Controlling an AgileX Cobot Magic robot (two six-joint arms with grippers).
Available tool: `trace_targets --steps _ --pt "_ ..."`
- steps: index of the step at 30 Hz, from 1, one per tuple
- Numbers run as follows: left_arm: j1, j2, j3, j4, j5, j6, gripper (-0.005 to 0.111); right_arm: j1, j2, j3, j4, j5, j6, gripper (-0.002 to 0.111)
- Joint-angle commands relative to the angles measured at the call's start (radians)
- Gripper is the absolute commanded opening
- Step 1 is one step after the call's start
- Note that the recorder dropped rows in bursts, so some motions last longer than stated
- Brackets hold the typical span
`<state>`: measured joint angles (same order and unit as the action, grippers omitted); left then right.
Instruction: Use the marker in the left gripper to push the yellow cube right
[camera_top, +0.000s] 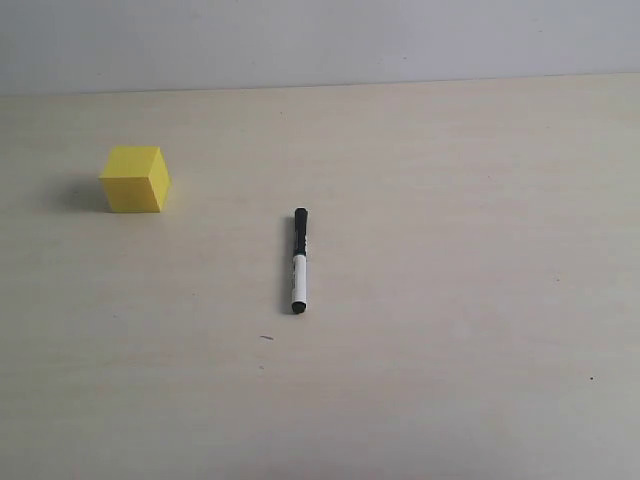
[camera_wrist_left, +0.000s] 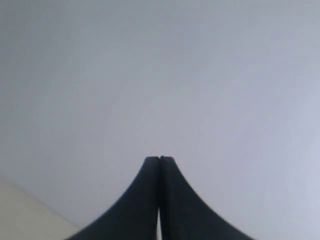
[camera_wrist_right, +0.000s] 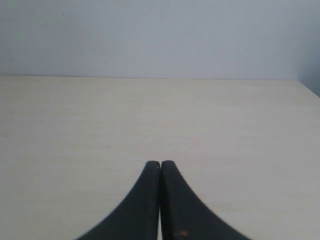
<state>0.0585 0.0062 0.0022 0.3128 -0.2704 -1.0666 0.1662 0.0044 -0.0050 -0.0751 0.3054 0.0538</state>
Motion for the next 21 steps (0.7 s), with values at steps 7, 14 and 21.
trace_targets --steps 7,14,21 --pt "-0.040 0.592 -0.542 0.423 0.532 -0.040 0.000 -0.005 -0.004 0.005 -0.001 -0.001 0.000 0.000" --pt "-0.238 1.138 -0.777 -0.027 0.993 0.571 0.000 -0.003 -0.004 0.005 -0.001 -0.002 0.000 0.000" --pt "-0.516 1.368 -0.996 -0.131 1.333 0.585 0.000 -0.003 -0.004 0.005 -0.001 -0.002 0.000 0.000"
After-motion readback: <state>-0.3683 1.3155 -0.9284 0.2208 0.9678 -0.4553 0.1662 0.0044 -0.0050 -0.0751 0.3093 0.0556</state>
